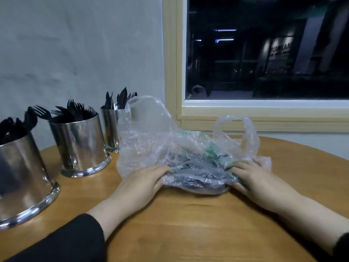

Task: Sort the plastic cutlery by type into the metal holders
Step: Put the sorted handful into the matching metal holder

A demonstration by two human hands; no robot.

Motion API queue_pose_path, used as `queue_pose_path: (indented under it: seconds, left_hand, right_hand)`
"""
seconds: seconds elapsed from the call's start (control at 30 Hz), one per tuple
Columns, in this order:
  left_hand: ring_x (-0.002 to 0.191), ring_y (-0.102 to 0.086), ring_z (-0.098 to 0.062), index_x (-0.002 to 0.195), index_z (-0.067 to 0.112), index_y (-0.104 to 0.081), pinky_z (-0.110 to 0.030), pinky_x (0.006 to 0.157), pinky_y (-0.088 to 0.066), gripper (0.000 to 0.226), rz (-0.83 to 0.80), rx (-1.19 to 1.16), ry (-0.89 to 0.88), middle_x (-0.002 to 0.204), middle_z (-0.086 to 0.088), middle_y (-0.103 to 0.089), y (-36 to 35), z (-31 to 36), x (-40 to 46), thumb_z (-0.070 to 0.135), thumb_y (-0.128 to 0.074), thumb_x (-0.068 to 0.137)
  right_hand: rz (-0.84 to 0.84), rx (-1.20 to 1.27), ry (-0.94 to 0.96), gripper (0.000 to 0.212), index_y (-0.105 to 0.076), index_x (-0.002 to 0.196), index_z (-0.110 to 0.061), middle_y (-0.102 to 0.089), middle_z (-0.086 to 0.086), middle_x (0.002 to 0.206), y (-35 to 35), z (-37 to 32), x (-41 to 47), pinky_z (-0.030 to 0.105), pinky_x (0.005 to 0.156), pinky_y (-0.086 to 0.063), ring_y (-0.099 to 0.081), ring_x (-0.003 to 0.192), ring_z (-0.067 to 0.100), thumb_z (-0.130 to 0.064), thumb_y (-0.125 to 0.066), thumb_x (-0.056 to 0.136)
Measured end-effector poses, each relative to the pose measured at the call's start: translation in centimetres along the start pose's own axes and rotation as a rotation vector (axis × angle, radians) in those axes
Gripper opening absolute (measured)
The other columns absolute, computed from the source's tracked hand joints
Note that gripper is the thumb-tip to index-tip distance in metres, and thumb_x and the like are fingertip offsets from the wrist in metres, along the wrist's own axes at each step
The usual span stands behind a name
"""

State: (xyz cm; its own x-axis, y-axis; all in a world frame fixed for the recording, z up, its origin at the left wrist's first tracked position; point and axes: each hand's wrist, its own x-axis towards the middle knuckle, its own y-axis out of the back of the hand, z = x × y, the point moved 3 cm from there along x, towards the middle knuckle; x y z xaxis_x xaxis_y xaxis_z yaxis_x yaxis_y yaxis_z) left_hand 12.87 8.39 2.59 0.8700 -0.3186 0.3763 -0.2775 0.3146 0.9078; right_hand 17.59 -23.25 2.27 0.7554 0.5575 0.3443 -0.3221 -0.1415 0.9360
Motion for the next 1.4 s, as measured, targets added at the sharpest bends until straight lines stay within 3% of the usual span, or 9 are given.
queue_pose_path:
  seconds: [0.1,0.33,0.57,0.67,0.8,0.97,1.03,1.13,1.4]
  left_hand:
    - [0.092,-0.065,-0.018,0.108,0.040,-0.058,-0.037,0.079,-0.051,0.036,0.114,-0.134,0.085,0.093,0.013,-0.069,1.9,0.1,0.4,0.063,-0.032,0.097]
    - [0.082,-0.070,-0.022,0.126,0.030,-0.060,-0.029,0.062,-0.048,0.027,0.181,-0.239,0.257,0.092,0.011,-0.069,8.5,0.9,6.3,0.042,-0.053,0.103]
    - [0.118,-0.058,-0.025,0.129,0.025,-0.061,-0.048,0.104,-0.046,0.037,0.310,0.030,0.192,0.133,0.001,-0.056,5.3,0.1,4.9,0.046,-0.053,0.100]
    - [0.150,-0.030,-0.019,0.151,0.043,-0.040,-0.049,0.124,-0.023,0.068,-0.008,0.050,0.219,0.162,0.011,-0.031,1.8,-0.6,2.0,0.076,-0.039,0.091]
    - [0.157,-0.007,-0.015,0.159,0.050,-0.007,-0.046,0.127,-0.006,0.090,-0.286,0.131,0.207,0.170,0.010,-0.005,-0.7,-0.9,0.8,0.083,-0.045,0.085]
    - [0.121,-0.052,-0.013,0.144,0.046,-0.049,-0.035,0.103,-0.037,0.058,-0.164,0.274,0.093,0.119,0.016,-0.058,-1.2,-1.2,1.9,0.068,-0.026,0.095]
    - [0.100,-0.056,-0.010,0.118,0.041,-0.067,-0.034,0.093,-0.041,0.055,-0.095,0.226,0.078,0.095,0.017,-0.060,-1.2,-1.4,1.9,0.063,-0.020,0.097]
    - [0.086,-0.059,-0.016,0.093,0.025,-0.068,-0.034,0.077,-0.042,0.036,0.080,0.045,0.136,0.084,0.010,-0.064,0.6,-0.7,2.3,0.046,-0.040,0.104]
    - [0.081,-0.064,-0.014,0.107,0.025,-0.060,-0.036,0.074,-0.053,0.015,0.266,-0.112,0.267,0.089,0.007,-0.069,9.3,1.3,6.8,0.034,-0.047,0.107]
  right_hand:
    - [0.103,0.174,-0.054,0.026,-0.051,0.084,-0.031,-0.060,-0.018,0.079,2.9,0.2,0.9,0.039,0.078,-0.047,-0.059,0.079,0.008,-0.051,-0.040,0.098]
    - [0.119,0.349,-0.262,0.023,-0.057,0.098,-0.028,-0.064,-0.008,0.083,9.9,1.7,6.5,0.034,0.059,-0.043,-0.061,0.073,0.017,-0.050,-0.061,0.094]
    - [0.302,0.076,-0.149,0.025,-0.057,0.096,-0.026,-0.060,-0.002,0.115,6.4,2.8,5.5,0.047,0.083,-0.050,-0.061,0.100,0.030,-0.051,-0.054,0.094]
    - [0.132,0.066,-0.088,0.061,-0.065,0.117,-0.034,-0.048,-0.009,0.149,4.2,2.7,2.9,0.049,0.112,-0.033,-0.045,0.136,0.019,-0.078,-0.033,0.090]
    - [-0.233,0.083,-0.037,0.100,-0.029,0.153,-0.044,-0.003,-0.021,0.163,1.2,2.4,1.4,0.052,0.123,0.002,0.004,0.152,0.003,-0.097,-0.033,0.069]
    - [-0.148,0.011,-0.003,0.042,-0.057,0.126,-0.034,-0.040,-0.011,0.155,-0.3,2.0,0.9,0.044,0.116,-0.029,-0.038,0.143,0.012,-0.061,-0.049,0.095]
    - [-0.056,0.010,0.037,0.021,-0.057,0.091,-0.028,-0.062,-0.010,0.120,-0.1,1.9,1.0,0.039,0.093,-0.045,-0.059,0.114,0.018,-0.044,-0.045,0.097]
    - [0.092,0.164,-0.051,0.026,-0.041,0.070,-0.025,-0.050,-0.011,0.072,2.3,2.3,1.5,0.038,0.066,-0.039,-0.052,0.073,0.018,-0.033,-0.046,0.094]
    - [0.323,0.295,-0.205,0.005,-0.048,0.105,-0.032,-0.063,-0.004,0.095,10.5,2.3,5.8,0.037,0.065,-0.044,-0.057,0.075,0.024,-0.028,-0.050,0.102]
